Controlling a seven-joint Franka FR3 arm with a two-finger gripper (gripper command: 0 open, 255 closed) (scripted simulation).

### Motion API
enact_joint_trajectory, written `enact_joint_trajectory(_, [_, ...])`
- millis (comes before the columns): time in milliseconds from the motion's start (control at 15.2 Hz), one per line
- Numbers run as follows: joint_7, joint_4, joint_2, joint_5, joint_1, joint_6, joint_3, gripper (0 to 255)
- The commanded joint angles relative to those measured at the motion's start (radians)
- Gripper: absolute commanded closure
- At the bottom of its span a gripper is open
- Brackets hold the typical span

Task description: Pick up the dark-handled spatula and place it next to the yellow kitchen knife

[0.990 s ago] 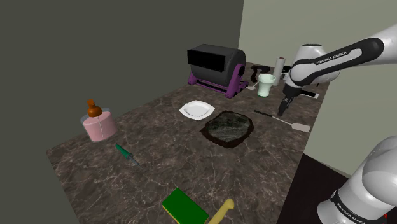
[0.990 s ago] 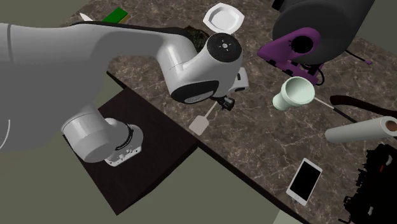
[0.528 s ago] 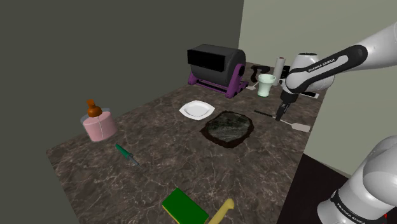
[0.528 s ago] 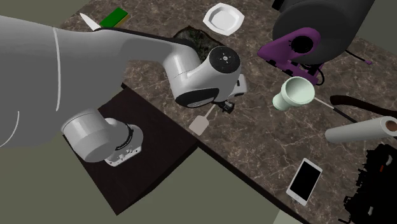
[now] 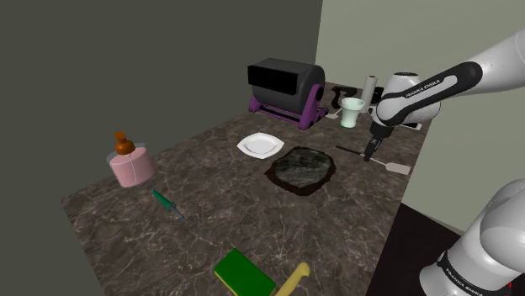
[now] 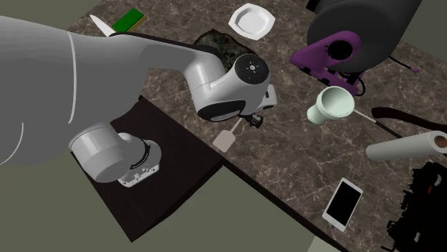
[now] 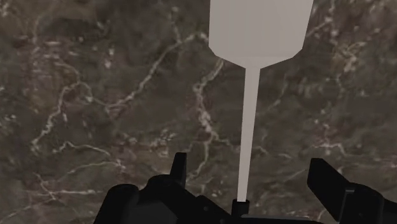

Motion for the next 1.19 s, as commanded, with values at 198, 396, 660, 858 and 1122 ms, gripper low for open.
enact_joint_trajectory(198, [0.0,0.0,0.0,0.0,0.0,0.0,0.0,255])
enact_joint_trajectory(396, [0.0,0.0,0.0,0.0,0.0,0.0,0.0,255])
enact_joint_trajectory(660, [0.004,0.005,-0.011,-0.005,-0.002,-0.016,0.003,255])
enact_joint_trajectory(858, [0.016,0.023,-0.042,-0.017,-0.007,-0.063,0.01,255])
enact_joint_trajectory(1122, [0.028,0.049,-0.08,-0.029,-0.011,-0.125,0.021,255])
